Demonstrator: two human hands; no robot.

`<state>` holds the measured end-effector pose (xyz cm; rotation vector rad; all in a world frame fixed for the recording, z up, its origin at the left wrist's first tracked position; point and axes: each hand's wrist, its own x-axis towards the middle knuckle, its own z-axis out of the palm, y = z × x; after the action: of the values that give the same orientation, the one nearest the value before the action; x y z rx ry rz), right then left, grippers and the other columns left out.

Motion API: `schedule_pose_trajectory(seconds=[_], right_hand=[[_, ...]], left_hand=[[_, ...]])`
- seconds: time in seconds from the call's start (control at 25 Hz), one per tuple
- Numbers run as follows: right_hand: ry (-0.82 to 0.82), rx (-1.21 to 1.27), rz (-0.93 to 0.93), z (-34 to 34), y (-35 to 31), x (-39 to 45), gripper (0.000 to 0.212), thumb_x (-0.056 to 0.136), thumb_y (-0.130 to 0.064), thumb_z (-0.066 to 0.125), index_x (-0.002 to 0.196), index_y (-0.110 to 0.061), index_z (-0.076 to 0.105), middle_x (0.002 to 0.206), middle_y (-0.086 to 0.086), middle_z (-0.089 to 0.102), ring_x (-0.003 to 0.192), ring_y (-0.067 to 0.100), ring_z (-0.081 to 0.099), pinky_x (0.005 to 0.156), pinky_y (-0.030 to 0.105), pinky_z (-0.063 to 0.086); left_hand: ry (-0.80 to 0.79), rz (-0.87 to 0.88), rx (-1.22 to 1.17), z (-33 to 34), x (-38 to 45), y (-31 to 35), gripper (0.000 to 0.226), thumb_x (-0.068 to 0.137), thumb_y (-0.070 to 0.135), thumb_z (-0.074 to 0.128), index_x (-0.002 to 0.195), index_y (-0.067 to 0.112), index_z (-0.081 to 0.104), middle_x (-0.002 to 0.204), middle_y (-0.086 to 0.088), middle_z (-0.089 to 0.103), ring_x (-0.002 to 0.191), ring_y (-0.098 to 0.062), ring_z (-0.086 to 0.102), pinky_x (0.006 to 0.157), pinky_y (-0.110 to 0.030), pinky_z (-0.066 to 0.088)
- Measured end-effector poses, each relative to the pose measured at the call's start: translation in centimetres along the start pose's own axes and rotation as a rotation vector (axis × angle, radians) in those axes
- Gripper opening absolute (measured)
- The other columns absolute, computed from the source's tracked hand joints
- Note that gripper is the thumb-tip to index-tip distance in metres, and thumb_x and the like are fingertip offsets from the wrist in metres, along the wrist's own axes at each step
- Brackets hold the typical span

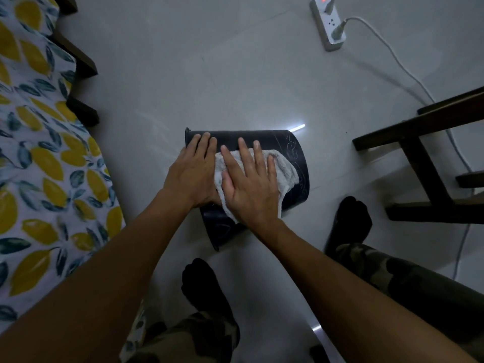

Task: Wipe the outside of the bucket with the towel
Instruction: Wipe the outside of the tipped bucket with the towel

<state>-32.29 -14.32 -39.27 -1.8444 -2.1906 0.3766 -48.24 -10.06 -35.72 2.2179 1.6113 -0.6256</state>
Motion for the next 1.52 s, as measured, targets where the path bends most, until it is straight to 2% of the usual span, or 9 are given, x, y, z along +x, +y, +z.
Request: schedule_pose_trajectory(seconds=[0.2,0.4,0.68,0.96,1.08,1.2,1.32,1.44,1.52], right_hand=[[0.002,-0.019,0.04,0.1,0.1,1.7,0.054,0.105,-0.046,0.035,0.158,-0.036,0.038,0.167,0.004,0.035,0.157,0.029,0.024,0.125,0.053,0.02],[-0.11,-0.004,0.14,-0.6,0.2,4.8,0.055,0.104,-0.047,0.031,0.157,-0.036,0.039,0.166,0.005,0.036,0.157,0.029,0.024,0.126,0.055,0.018],[-0.223,-0.019,0.167,-1.2,1.0,7.1,0.058,0.103,-0.048,0.025,0.159,-0.037,0.033,0.168,0.005,0.031,0.158,0.029,0.021,0.126,0.055,0.015],[-0.249,-0.031,0.156,-1.3,2.1,9.0,0.057,0.102,-0.046,0.026,0.157,-0.034,0.038,0.165,0.007,0.038,0.154,0.03,0.03,0.124,0.057,0.02],[-0.244,-0.032,0.151,-1.1,2.6,9.8,0.057,0.102,-0.046,0.026,0.154,-0.033,0.043,0.161,0.008,0.045,0.15,0.03,0.037,0.121,0.057,0.025],[-0.237,-0.036,0.114,-1.2,3.2,10.9,0.056,0.1,-0.044,0.026,0.147,-0.029,0.053,0.15,0.009,0.057,0.138,0.029,0.053,0.114,0.056,0.036],[-0.268,-0.028,0.113,-1.8,4.7,12.7,0.053,0.1,-0.042,0.025,0.128,-0.023,0.066,0.123,0.008,0.071,0.108,0.032,0.068,0.094,0.049,0.049],[-0.267,-0.052,0.105,-1.9,5.9,13.1,0.046,0.1,-0.039,0.026,0.101,-0.019,0.067,0.099,0.007,0.073,0.084,0.032,0.068,0.079,0.042,0.046],[-0.22,-0.08,0.074,-1.6,5.9,12.4,0.043,0.1,-0.038,0.027,0.093,-0.018,0.064,0.091,0.006,0.072,0.077,0.031,0.066,0.075,0.041,0.049]], left_hand=[[0.01,-0.001,-0.042,0.2,0.2,-0.1,0.162,0.042,0.11,0.014,0.158,-0.002,0.011,0.166,-0.023,0.014,0.154,-0.036,0.011,0.123,-0.051,0.018],[-0.013,-0.023,-0.072,0.0,0.1,0.0,0.171,0.031,0.112,0.026,0.159,0.002,0.002,0.168,-0.018,0.007,0.156,-0.033,0.003,0.124,-0.051,0.015],[-0.02,-0.061,-0.084,-1.0,0.1,0.5,0.17,0.031,0.108,0.034,0.159,0.001,0.0,0.168,-0.019,0.003,0.156,-0.033,0.001,0.125,-0.05,0.014],[-0.027,-0.088,-0.101,-1.3,-0.1,0.8,0.169,0.032,0.105,0.041,0.159,0.002,-0.002,0.168,-0.019,-0.001,0.156,-0.034,-0.001,0.125,-0.05,0.014],[-0.04,-0.098,-0.116,-1.6,-0.1,1.0,0.167,0.036,0.103,0.051,0.159,0.003,-0.003,0.168,-0.018,-0.003,0.156,-0.034,-0.002,0.125,-0.05,0.012],[-0.049,-0.103,-0.117,-2.0,-0.4,1.3,0.164,0.042,0.099,0.057,0.159,0.003,-0.004,0.168,-0.017,-0.004,0.155,-0.033,-0.004,0.125,-0.051,0.011],[-0.052,-0.127,-0.119,-2.2,-0.9,1.8,0.161,0.044,0.096,0.061,0.16,0.007,-0.006,0.169,-0.014,-0.007,0.156,-0.031,-0.006,0.125,-0.055,0.006],[-0.041,-0.149,-0.123,-2.1,-1.0,2.0,0.161,0.044,0.096,0.062,0.16,0.008,-0.007,0.169,-0.013,-0.009,0.156,-0.03,-0.008,0.125,-0.055,0.003],[-0.045,-0.151,-0.141,-1.8,-1.5,2.2,0.161,0.045,0.096,0.062,0.159,0.008,-0.009,0.168,-0.013,-0.012,0.155,-0.03,-0.01,0.125,-0.053,0.002]])
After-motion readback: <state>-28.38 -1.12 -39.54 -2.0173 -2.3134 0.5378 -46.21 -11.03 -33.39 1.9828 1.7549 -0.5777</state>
